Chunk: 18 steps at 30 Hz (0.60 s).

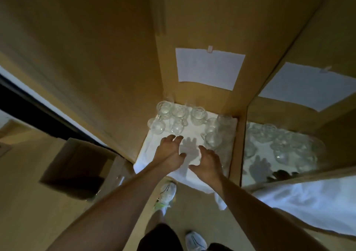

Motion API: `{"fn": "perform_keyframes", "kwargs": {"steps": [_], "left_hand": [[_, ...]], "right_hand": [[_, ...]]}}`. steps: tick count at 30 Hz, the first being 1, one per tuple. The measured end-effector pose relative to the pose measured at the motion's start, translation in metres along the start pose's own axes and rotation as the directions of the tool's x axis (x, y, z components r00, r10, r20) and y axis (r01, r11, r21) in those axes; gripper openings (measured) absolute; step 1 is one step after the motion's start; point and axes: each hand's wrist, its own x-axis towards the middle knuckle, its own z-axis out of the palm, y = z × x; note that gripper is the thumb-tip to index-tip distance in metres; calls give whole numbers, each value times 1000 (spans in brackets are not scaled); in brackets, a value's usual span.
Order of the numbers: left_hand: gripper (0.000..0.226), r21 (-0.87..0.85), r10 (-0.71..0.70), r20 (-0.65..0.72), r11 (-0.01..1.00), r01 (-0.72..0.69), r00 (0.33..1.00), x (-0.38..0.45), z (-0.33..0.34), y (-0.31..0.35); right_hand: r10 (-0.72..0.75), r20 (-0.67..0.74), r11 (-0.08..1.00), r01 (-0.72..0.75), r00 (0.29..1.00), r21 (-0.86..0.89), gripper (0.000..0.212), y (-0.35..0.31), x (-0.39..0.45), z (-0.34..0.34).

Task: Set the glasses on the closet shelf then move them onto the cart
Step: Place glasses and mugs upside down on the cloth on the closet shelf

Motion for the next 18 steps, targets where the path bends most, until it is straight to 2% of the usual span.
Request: {"fn": "perform_keyframes", "kwargs": {"steps": [5, 10, 18], "left_hand": [[72, -24, 95, 110, 995, -93, 989, 54, 6, -9], [71, -90, 172, 145, 983, -160, 974, 97, 19, -12], [76, -194, 159, 218, 974, -117, 963, 140, 61, -14]], "right_hand": [[194, -11, 979, -192, 981, 65, 90, 3, 22, 10], [384, 22, 915, -384, 923, 127, 91, 8, 37, 16], [576, 9, 766, -543, 818, 344, 88, 28, 71, 41]]}}
